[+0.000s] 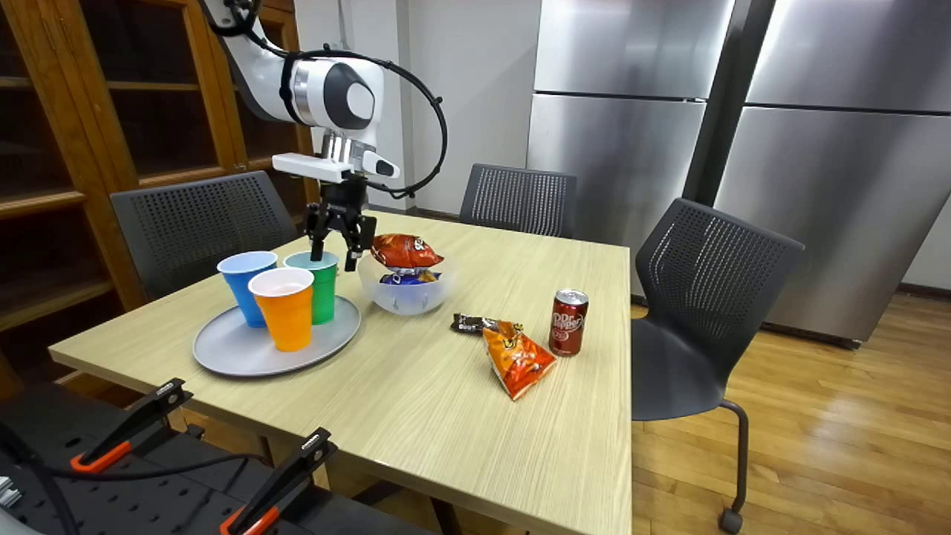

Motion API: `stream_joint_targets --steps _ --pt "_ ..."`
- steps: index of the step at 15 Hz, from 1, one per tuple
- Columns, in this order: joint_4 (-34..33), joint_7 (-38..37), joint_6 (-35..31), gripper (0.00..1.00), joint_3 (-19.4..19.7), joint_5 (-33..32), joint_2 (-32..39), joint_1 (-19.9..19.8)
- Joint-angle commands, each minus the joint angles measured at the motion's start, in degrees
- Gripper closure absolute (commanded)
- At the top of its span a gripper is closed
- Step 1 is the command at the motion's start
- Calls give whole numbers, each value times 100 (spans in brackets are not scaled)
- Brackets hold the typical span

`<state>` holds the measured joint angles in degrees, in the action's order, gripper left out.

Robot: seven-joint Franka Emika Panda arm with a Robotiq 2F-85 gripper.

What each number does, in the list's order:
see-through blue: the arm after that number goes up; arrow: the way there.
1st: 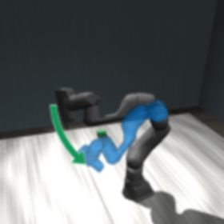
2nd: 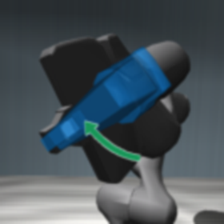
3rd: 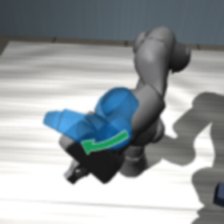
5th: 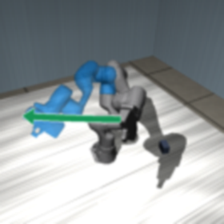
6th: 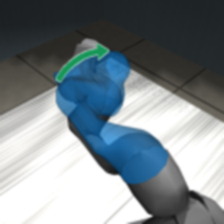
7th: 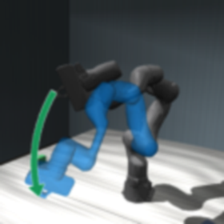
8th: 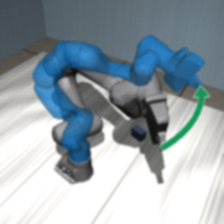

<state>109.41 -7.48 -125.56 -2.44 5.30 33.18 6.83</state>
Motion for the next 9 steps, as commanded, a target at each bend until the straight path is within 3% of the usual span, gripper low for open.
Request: stream_joint_targets --steps 1,9 --pt "197 131 -56 0 -79 59 -213 -100" --pt "657 122 -214 0 -31 -1 -672 -96"
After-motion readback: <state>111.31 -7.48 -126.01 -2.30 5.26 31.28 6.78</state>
